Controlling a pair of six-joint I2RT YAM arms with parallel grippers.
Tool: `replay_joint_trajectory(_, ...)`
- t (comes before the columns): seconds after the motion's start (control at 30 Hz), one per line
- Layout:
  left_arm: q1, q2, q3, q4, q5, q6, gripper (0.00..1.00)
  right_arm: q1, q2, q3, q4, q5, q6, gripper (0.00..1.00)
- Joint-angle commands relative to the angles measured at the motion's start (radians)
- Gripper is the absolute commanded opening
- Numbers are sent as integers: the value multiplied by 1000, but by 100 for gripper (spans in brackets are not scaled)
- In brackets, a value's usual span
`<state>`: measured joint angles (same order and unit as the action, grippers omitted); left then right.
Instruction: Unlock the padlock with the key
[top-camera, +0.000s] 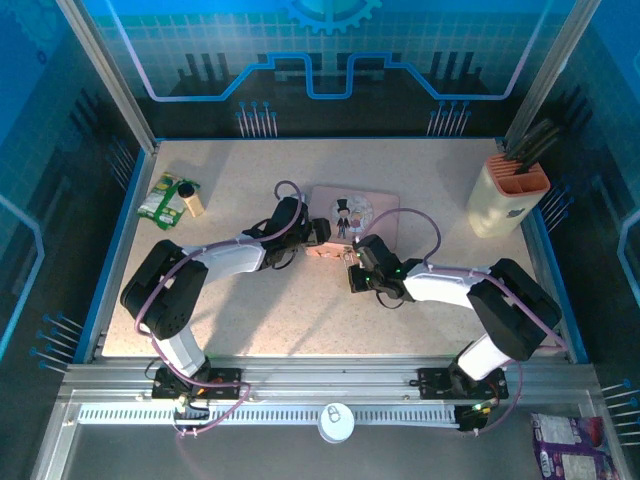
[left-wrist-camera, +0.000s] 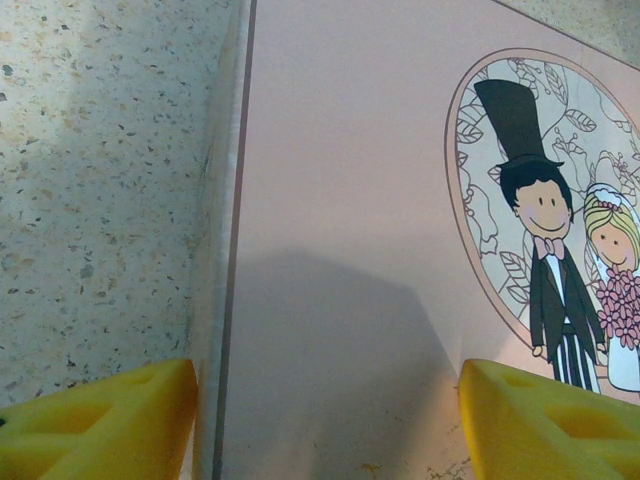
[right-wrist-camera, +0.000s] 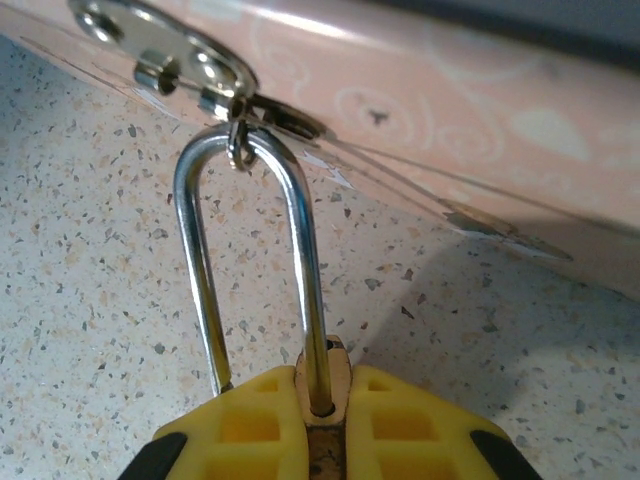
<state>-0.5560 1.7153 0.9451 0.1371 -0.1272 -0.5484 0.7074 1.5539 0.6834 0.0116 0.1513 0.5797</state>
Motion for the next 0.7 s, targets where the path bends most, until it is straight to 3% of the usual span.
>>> replay_joint_trajectory(0.0, -15, 3, -39, -129, 11, 6, 70, -29, -36, -15, 50, 56, 32, 0)
replay_joint_trajectory(0.67, -184, -16, -54, -79, -28, -102, 68, -96, -105, -128, 250, 79, 253, 0)
